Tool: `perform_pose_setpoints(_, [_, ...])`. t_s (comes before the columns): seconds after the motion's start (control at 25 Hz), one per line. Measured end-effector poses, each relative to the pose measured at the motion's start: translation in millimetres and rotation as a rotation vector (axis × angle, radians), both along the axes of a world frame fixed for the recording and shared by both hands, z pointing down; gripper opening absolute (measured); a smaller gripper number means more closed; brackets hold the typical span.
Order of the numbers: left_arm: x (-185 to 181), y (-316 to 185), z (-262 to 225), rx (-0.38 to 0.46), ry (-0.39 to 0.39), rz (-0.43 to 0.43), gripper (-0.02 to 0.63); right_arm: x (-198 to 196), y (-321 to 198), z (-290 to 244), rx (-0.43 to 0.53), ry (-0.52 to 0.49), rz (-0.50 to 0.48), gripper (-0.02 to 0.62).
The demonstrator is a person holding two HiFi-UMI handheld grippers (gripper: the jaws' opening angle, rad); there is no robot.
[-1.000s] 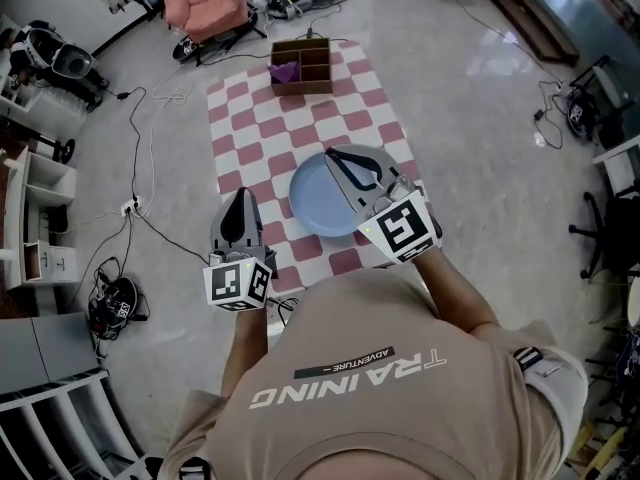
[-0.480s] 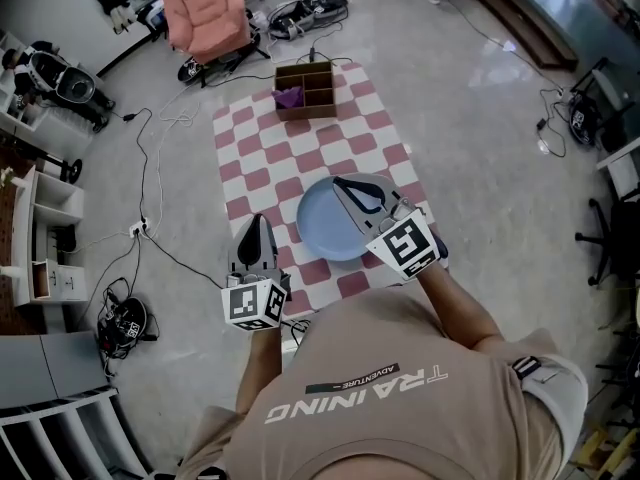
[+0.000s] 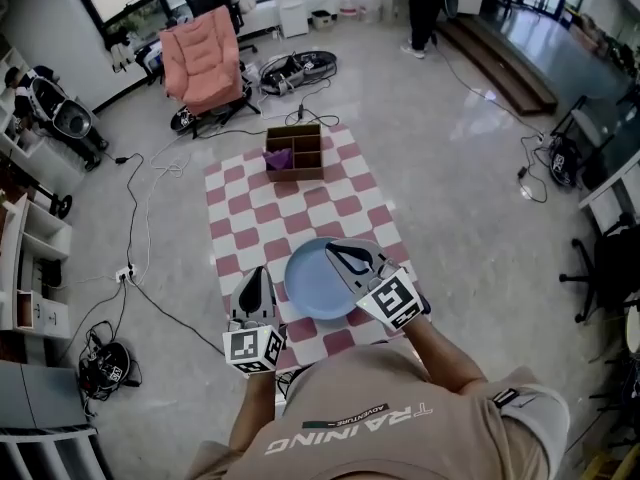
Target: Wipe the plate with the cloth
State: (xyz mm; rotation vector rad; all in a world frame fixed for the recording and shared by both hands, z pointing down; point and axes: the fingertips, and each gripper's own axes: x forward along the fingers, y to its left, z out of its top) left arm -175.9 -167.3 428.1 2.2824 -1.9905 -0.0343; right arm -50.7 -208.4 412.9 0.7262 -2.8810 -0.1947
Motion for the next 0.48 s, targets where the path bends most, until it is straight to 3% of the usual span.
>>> perform_pose_setpoints(0.48, [14, 21, 18, -0.058, -0.008, 0.005, 0.015, -5, 27, 7, -0.010, 0.036, -0.062, 0.017])
